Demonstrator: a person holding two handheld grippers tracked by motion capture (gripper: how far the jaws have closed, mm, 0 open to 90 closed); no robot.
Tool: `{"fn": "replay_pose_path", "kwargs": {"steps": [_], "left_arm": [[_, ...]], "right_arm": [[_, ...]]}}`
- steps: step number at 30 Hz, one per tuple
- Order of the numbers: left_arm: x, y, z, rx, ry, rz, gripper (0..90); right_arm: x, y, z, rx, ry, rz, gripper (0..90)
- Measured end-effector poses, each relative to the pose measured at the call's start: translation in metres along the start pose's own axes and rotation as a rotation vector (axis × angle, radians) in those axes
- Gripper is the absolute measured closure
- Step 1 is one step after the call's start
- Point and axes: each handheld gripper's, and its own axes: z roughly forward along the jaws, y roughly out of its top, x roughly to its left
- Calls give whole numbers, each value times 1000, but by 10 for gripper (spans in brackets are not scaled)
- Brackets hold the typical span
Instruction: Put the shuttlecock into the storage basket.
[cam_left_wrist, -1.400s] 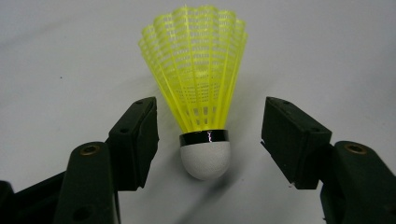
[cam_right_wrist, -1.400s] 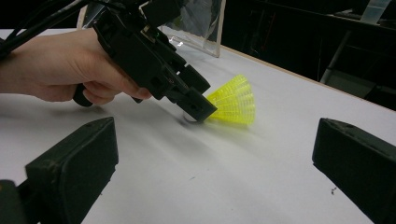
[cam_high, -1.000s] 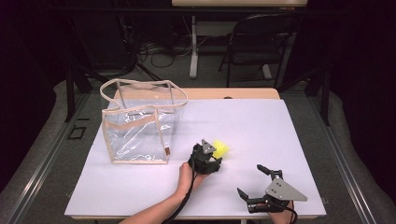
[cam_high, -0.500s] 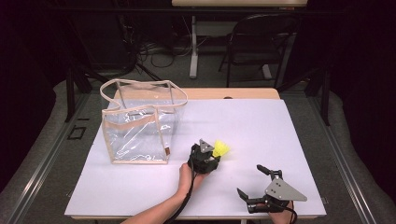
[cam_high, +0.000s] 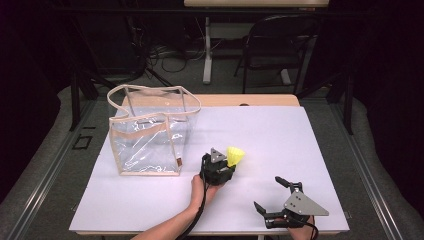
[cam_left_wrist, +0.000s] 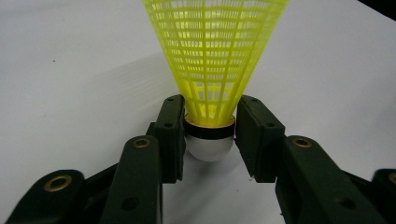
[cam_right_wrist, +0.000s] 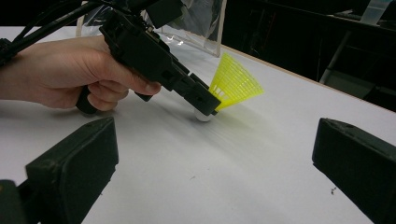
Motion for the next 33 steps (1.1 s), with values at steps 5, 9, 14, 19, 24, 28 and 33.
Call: {"fn": "replay_pose_path", "kwargs": {"steps": [5, 9, 14, 19, 24, 28, 33], "left_arm": [[-2, 2, -2, -3, 0, 17, 641], [-2, 4, -4, -16, 3, 19, 642], [-3, 5, -5, -21, -2, 35, 642], [-6, 7, -7, -31, -1, 45, 644], [-9, 9, -9, -35, -1, 63, 644], [-10, 11, -12, -47, -3, 72, 644], [-13, 13, -15, -58, -5, 91, 644]], "right_arm": [[0, 0, 1, -1, 2, 1, 0], [0, 0, 1, -1, -2, 0, 0], [0, 0, 2, 5, -4, -2, 0], [0, -1, 2, 5, -4, -3, 1], [1, 0, 2, 5, -5, -4, 1], [1, 0, 2, 6, -5, -7, 1], [1, 0, 2, 7, -6, -9, 1]]}}
